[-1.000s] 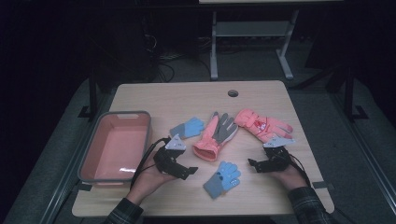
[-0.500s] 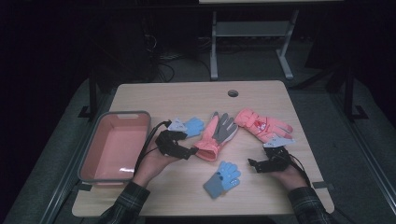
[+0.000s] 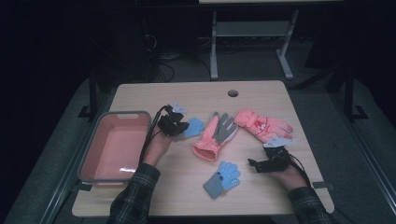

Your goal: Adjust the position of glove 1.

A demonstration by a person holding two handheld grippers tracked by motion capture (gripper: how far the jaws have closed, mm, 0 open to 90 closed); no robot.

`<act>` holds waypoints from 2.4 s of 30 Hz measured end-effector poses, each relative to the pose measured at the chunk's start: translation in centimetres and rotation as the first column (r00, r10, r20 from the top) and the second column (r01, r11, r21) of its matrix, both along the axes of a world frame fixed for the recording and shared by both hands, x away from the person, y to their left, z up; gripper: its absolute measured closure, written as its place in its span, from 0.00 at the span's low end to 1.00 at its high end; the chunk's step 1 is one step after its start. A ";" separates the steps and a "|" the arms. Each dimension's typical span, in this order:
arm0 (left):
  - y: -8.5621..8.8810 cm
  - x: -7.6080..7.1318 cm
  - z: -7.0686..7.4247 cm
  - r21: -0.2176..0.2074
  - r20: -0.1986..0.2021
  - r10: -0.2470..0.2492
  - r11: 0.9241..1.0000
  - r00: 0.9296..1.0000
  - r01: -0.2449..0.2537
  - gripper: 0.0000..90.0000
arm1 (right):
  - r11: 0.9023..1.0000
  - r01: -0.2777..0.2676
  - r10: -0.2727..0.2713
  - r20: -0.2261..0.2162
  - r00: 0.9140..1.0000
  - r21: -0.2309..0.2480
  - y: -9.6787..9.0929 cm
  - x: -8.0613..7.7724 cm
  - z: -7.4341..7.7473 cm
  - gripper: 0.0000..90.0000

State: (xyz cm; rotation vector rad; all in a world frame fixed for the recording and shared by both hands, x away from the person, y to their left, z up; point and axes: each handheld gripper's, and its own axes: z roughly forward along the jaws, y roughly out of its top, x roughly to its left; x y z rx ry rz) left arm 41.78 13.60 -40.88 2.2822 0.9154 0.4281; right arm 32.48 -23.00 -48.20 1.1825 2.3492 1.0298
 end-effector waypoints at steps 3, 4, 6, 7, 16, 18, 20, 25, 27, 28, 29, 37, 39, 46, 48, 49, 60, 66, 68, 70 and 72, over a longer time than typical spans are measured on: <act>-0.2 0.8 -1.2 0.026 -0.024 0.027 0.999 0.999 -0.026 0.99 | 1.000 0.000 0.000 0.000 1.000 0.000 0.0 0.0 0.0 0.15; -0.2 1.0 -1.6 0.033 -0.031 0.036 0.999 0.999 -0.035 0.99 | 1.000 0.000 0.000 0.000 1.000 0.000 0.0 0.0 0.0 0.15; -0.3 1.3 -2.2 0.046 -0.040 0.045 0.998 0.998 -0.043 0.99 | 1.000 -0.002 0.002 -0.001 1.000 0.000 0.0 0.0 0.0 0.15; -0.3 1.5 -2.5 0.054 -0.050 0.050 0.997 0.997 -0.048 0.99 | 1.000 -0.001 0.001 0.000 1.000 0.001 0.0 0.0 0.0 0.15; -0.2 1.6 -4.1 0.077 -0.127 0.089 0.994 0.988 -0.080 0.99 | 1.000 -0.001 0.001 0.000 1.000 0.001 0.0 0.0 0.0 0.15; -0.4 1.2 -4.1 0.054 -0.132 0.088 0.995 0.987 -0.081 0.99 | 1.000 -0.001 0.001 0.000 1.000 0.001 0.0 0.0 0.0 0.15; -0.7 0.9 -4.1 0.050 -0.136 0.074 0.996 0.988 -0.068 0.99 | 1.000 0.000 0.000 -0.001 1.000 0.001 0.0 0.0 0.0 0.15; -1.4 0.1 -4.1 0.007 -0.176 0.035 0.999 0.984 -0.035 0.99 | 1.000 0.000 0.000 0.000 1.000 0.000 0.0 0.0 0.0 0.15; -1.9 -0.4 -4.0 -0.008 -0.177 0.012 1.000 0.984 -0.014 0.99 | 1.000 0.000 0.000 -0.001 1.000 0.000 0.0 0.0 0.0 0.15; -1.9 -0.4 -4.0 -0.008 -0.177 0.012 1.000 0.984 -0.014 0.99 | 1.000 0.000 0.000 -0.001 1.000 0.000 0.0 0.0 0.0 0.15; -2.1 -0.5 -3.6 -0.015 -0.158 0.002 1.000 0.988 -0.004 0.99 | 1.000 0.000 0.000 0.000 1.000 0.000 0.0 0.0 0.0 0.15; -1.2 0.7 -2.0 -0.005 -0.075 0.056 0.998 0.996 -0.057 0.91 | 1.000 -0.002 0.002 -0.001 1.000 0.000 0.0 0.0 0.0 0.15; -1.1 0.9 -2.2 -0.006 -0.074 0.063 0.998 0.995 -0.063 0.85 | 1.000 -0.002 0.002 -0.001 1.000 0.000 0.0 0.0 0.0 0.15; -1.3 1.7 -4.2 0.012 -0.102 0.052 0.999 0.993 -0.051 0.77 | 1.000 -0.002 0.002 -0.002 1.000 0.000 0.0 -0.1 0.0 0.15; -1.3 1.7 -4.5 -0.008 -0.109 0.057 0.998 0.992 -0.058 0.80 | 1.000 -0.003 0.003 -0.002 1.000 0.000 0.0 -0.1 0.0 0.15; -1.2 1.7 -4.7 -0.007 -0.115 0.051 0.999 0.992 -0.052 0.80 | 1.000 -0.003 0.003 -0.002 1.000 0.000 0.0 -0.1 0.0 0.15; -0.5 1.8 -4.4 -0.060 -0.138 0.057 0.996 0.989 -0.066 0.97 | 1.000 -0.002 0.002 -0.002 1.000 -0.001 0.0 -0.1 0.0 0.15; 0.1 1.6 -3.5 -0.100 -0.147 0.061 0.992 0.987 -0.076 0.98 | 1.000 -0.003 0.003 -0.001 1.000 -0.001 0.0 -0.1 0.0 0.15; 0.3 1.4 -2.9 -0.106 -0.138 0.064 0.991 0.988 -0.079 0.98 | 1.000 -0.003 0.003 -0.001 1.000 -0.001 0.0 0.0 0.0 0.15; 0.4 1.2 -2.2 -0.115 -0.140 0.056 0.991 0.989 -0.073 0.98 | 1.000 -0.003 0.003 0.000 1.000 -0.002 0.0 0.0 0.0 0.15; 0.5 0.9 -1.3 -0.112 -0.129 0.051 0.992 0.990 -0.065 0.98 | 1.000 -0.003 0.003 0.000 1.000 -0.002 0.0 0.0 0.0 0.15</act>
